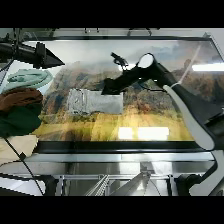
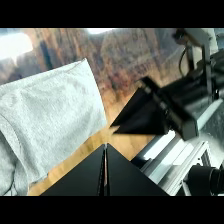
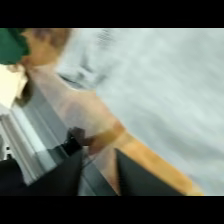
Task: Fold the shirts.
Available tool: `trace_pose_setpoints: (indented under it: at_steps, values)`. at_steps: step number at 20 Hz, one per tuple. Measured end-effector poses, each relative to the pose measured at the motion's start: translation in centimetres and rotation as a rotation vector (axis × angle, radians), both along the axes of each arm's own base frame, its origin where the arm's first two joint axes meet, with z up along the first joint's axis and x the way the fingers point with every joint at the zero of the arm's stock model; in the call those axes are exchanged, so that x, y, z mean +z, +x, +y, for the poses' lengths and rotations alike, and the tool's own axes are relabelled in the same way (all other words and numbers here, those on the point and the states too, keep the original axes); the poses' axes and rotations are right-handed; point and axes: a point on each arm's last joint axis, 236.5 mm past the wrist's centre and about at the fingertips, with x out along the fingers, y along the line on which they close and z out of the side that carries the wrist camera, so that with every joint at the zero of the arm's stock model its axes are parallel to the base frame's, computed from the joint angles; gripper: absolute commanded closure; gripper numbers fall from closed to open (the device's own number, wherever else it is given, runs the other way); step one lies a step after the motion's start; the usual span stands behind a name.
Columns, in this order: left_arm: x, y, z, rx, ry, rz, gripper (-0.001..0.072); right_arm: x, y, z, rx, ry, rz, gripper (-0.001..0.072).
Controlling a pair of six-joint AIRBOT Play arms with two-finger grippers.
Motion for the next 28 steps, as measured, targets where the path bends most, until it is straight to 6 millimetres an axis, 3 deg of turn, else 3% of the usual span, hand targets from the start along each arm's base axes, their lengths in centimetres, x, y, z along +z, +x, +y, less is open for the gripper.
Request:
trace_pose_setpoints:
  at_steps: [2,5,8,11,12,14,15,16,17,20,23,25,26,28]
  values:
    - [-0.1,-0.1,0.1,-0.007,0.002,-0.001,0.0691,-2.5,0.5,-4.0,-0.104,-0.056,0.064,0.0054]
    - [-0.1,0.1,0.1,0.001,0.002,-0.010,0.0691,-6.2,1.2,-7.4,-0.229,-0.105,0.141,0.0054]
    - [0.0,0.4,0.2,0.007,0.002,-0.018,0.0691,-9.5,1.9,-8.5,-0.315,-0.121,0.196,0.0054]
    - [0.0,0.5,0.2,0.010,0.002,-0.022,0.0691,-11.2,2.6,-7.7,-0.388,-0.072,0.260,0.0067]
    - [0.0,0.5,0.2,0.010,0.002,-0.022,0.0691,-11.6,2.6,-7.1,-0.398,-0.053,0.277,0.0152]
    - [0.0,0.5,0.2,0.010,0.003,-0.024,0.0690,-12.2,2.6,-5.6,-0.404,0.000,0.303,0.0234]
    - [0.0,0.5,0.2,0.011,0.003,-0.025,0.0691,-12.4,2.4,-4.6,-0.397,0.028,0.308,0.0411]
    - [0.0,0.5,0.2,0.011,0.003,-0.025,0.0690,-12.5,2.2,-3.6,-0.389,0.054,0.313,0.0635]
    - [0.0,0.5,0.2,0.011,0.003,-0.025,0.0691,-12.5,1.9,-2.8,-0.374,0.078,0.316,0.0691]
    - [-0.1,0.3,0.2,0.004,0.004,-0.018,0.0691,-10.3,1.6,-0.9,-0.329,0.183,0.300,0.0692]
    - [-0.2,-0.3,0.1,-0.016,0.005,-0.004,0.0691,-3.7,2.4,-1.4,-0.293,0.286,0.215,0.0692]
    - [-0.2,-0.6,0.0,-0.029,0.005,0.006,0.0690,1.2,3.3,-4.4,-0.299,0.291,0.124,0.0692]
    - [-0.3,-0.8,0.0,-0.034,0.005,0.010,0.0691,3.6,4.0,-7.1,-0.333,0.267,0.076,0.0692]
    - [-0.3,-1.0,0.0,-0.043,0.006,0.017,0.0691,6.2,5.2,-14.9,-0.462,0.137,0.008,0.0693]
